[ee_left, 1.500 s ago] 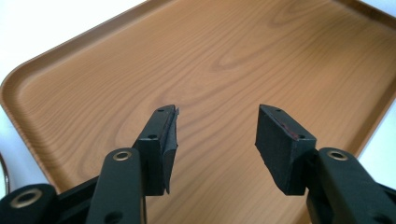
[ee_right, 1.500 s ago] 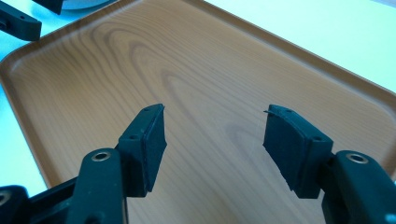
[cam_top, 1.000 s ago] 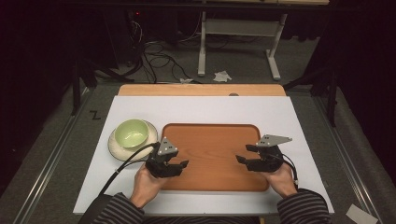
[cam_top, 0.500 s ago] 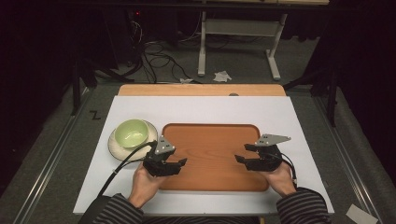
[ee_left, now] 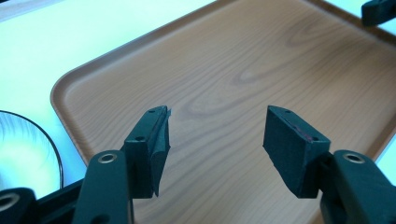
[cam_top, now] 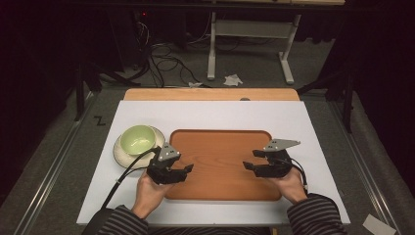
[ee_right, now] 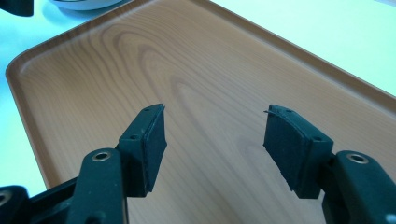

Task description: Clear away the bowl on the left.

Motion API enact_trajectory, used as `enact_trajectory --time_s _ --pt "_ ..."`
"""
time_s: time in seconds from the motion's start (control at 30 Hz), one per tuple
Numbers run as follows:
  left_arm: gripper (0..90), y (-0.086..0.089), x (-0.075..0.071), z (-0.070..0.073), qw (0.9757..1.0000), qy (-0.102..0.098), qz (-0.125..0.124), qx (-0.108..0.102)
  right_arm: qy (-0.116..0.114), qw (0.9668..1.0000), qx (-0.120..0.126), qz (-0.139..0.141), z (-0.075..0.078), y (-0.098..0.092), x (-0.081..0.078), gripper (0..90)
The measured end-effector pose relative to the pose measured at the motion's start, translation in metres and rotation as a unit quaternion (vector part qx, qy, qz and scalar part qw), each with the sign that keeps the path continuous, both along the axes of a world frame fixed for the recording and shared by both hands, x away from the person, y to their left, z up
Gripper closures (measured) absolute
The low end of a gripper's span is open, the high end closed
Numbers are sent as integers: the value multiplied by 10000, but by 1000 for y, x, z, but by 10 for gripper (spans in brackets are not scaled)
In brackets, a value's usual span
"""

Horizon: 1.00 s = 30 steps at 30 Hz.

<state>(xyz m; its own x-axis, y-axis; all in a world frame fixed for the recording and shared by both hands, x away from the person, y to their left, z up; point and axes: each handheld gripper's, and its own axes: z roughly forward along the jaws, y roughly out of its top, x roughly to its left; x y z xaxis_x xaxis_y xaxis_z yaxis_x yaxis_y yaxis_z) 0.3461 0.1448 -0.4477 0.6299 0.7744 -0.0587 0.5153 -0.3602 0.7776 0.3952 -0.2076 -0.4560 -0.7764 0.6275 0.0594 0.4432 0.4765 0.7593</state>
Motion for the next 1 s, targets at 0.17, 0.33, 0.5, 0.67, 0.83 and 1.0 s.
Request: enact_trajectory --time_s 0.17,0.33,0.5,0.67,0.83,1.0 --pt "410 4 1 2 10000 -7 76 -23 39 10000 42 8 1 0 1 400" --pt "412 5 1 2 9998 -40 176 0 20 9999 68 92 1 2 3 398" --pt "411 6 0 2 9997 -16 238 48 46 9999 58 114 0 5 5 399" --pt "410 10 0 3 9994 13 340 -20 52 9998 85 189 0 8 8 399" --pt "411 15 0 5 9989 -2 461 -35 74 9997 103 210 0 10 9 400" --pt "410 22 2 9 9981 -6 601 -99 75 9997 97 234 0 11 10 400"
